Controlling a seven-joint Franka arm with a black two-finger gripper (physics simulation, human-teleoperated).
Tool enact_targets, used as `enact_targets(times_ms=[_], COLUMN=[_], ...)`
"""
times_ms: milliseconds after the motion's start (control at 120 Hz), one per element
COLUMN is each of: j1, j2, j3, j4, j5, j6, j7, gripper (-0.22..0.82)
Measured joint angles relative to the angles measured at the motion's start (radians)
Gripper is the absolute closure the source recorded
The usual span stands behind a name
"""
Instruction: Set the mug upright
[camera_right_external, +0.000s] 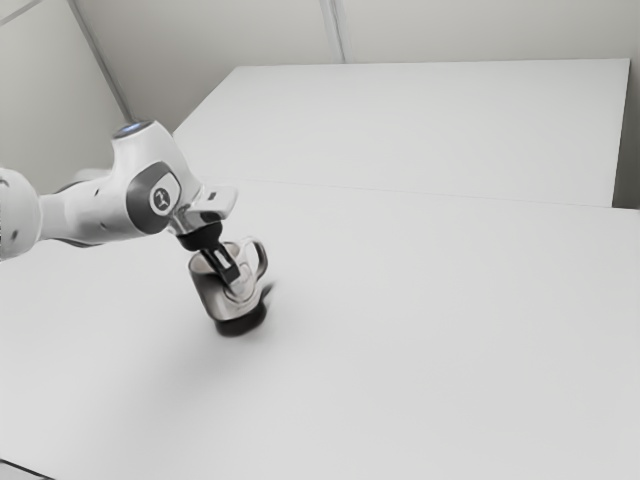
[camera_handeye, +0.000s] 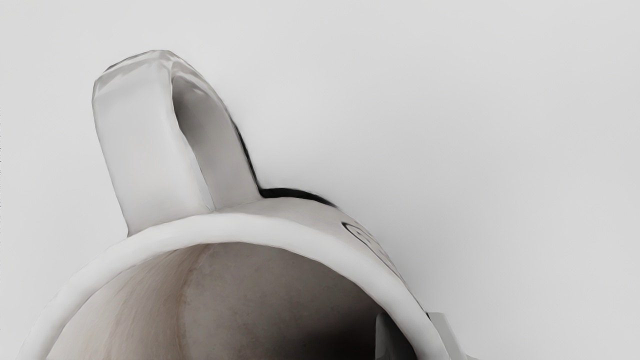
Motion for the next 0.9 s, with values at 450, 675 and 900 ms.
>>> enact_targets(times_ms=[450,675,900], j1=[-0.032,-0.029,-0.023], j2=[0.041,0.049,0.050], j3=[0.000,0.000,-0.001], j4=[-0.031,-0.059,-0.064], j5=[0.196,0.215,0.213], j6=[0.165,0.255,0.286], j7=[-0.162,-0.216,-0.250], gripper=[0.74,0.74,0.60])
